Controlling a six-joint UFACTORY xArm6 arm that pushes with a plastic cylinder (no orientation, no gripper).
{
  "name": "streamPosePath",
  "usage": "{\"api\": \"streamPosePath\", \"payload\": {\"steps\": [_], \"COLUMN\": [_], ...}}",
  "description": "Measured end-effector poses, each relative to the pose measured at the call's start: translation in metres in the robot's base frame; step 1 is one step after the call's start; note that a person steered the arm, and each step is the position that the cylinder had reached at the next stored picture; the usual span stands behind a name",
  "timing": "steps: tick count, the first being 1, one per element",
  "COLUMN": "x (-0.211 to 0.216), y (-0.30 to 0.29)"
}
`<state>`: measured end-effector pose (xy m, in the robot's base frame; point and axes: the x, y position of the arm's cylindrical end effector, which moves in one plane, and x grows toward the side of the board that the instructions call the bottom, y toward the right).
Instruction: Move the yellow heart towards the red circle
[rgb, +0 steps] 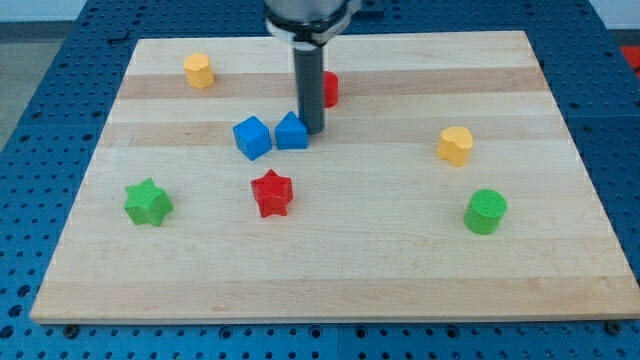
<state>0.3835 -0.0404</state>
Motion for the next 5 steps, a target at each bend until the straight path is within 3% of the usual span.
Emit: {"api": "streamPosePath", "payload": {"steps": [1,2,3,5], "x": [0.008,0.017,0.024,0.09], "y": [-0.014,0.008,0.046,0.148]}}
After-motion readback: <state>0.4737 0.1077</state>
